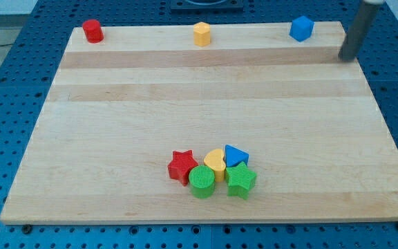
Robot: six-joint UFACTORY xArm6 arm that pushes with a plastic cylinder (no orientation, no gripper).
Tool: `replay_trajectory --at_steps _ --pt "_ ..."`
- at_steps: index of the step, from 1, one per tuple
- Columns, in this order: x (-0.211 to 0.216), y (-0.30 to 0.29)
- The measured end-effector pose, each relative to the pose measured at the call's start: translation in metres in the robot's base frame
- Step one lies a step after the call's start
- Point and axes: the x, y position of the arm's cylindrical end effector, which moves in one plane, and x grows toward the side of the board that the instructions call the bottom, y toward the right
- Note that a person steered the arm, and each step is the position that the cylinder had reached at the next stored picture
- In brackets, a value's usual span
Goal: Push the blue cube diagonal to the yellow hexagon
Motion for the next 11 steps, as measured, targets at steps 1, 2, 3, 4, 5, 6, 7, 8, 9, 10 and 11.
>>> replay_trajectory --at_steps 1,2,3,4,5,6,7,8,9,10,11 --pt "-0.071 0.004" --pt "-0.071 -0.048" --pt "-0.070 -0.123" --pt "-0.063 -0.140" --pt "-0.055 -0.104" --pt "-0.055 -0.066" --pt "-0.051 -0.066" --pt "-0.036 -0.092" --pt "-0.006 -0.120" --pt "0.021 -0.164" --pt "0.040 -0.213"
